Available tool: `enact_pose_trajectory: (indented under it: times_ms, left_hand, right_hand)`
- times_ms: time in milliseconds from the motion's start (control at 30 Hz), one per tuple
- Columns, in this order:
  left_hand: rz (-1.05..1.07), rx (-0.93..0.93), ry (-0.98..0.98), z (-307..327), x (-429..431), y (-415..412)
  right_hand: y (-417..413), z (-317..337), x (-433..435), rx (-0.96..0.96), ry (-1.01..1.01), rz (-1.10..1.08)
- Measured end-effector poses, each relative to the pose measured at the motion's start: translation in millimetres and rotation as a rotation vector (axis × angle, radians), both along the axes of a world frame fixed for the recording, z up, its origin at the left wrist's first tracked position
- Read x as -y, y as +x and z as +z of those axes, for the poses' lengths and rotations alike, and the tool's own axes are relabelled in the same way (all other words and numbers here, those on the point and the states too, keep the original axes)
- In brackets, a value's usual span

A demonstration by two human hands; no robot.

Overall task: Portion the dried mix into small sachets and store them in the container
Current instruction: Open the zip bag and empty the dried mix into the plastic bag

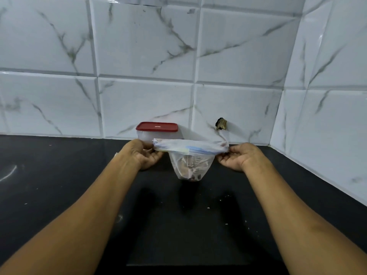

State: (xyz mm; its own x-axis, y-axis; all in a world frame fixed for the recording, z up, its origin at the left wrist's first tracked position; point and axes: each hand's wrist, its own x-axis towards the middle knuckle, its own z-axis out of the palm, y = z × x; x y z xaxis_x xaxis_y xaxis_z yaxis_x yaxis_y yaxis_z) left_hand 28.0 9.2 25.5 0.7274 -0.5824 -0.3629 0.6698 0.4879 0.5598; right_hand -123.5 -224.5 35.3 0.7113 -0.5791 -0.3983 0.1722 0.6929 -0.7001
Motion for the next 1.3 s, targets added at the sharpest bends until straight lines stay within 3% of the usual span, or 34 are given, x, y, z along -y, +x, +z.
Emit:
enact_pose_trajectory:
  times_ms: [133, 333, 400, 533, 700, 867, 967, 1033, 1100, 1300]
  left_hand:
    - [0.042, -0.035, -0.085, -2.2, -0.2, -0.9]
    - [-0.074, 0.167, 0.111, -17.0, -0.4, -4.8]
    - [-0.116, 0.314, 0.272, -22.3, -4.4, -9.3]
    - [-0.242, 0.588, 0.591, -25.0, -15.0, -16.2]
    - [-0.259, 1.206, 1.031, -11.4, -6.3, -15.9]
    - [-0.389, 1.602, 1.204, -2.8, 22.9, -25.2]
    - [-0.427, 1.766, 1.299, -3.0, 34.2, -28.3]
    - [-0.490, 1.746, 1.291, -5.3, 36.2, -27.2]
    - [-0.481, 1.593, 1.202, -5.2, 33.8, -23.4]
    - [-0.377, 0.889, 0.866, -2.3, 15.6, -13.3]
  right_hand:
    - [6.1, -2.3, 3.6, 0.000, 0.104, -0.025]
    - [18.0, -2.4, -1.5, 0.059, 0.006, 0.003]
    - [11.3, -6.1, -5.3, 0.013, -0.154, 0.065]
    - [-2.2, -15.4, 0.1, -0.252, -0.627, 0.226]
    - [-19.7, 2.3, -6.0, -0.356, -1.161, 0.125]
    - [-34.8, 24.2, -38.4, -0.299, -1.376, 0.526]
    - [-35.0, 21.5, -57.0, -0.380, -1.384, 0.821]
    - [-32.3, 14.1, -65.3, -0.524, -1.343, 0.990]
    - [-30.3, 6.5, -69.6, -0.599, -1.288, 1.029]
    - [-23.8, 0.9, -60.3, -0.506, -1.233, 0.694]
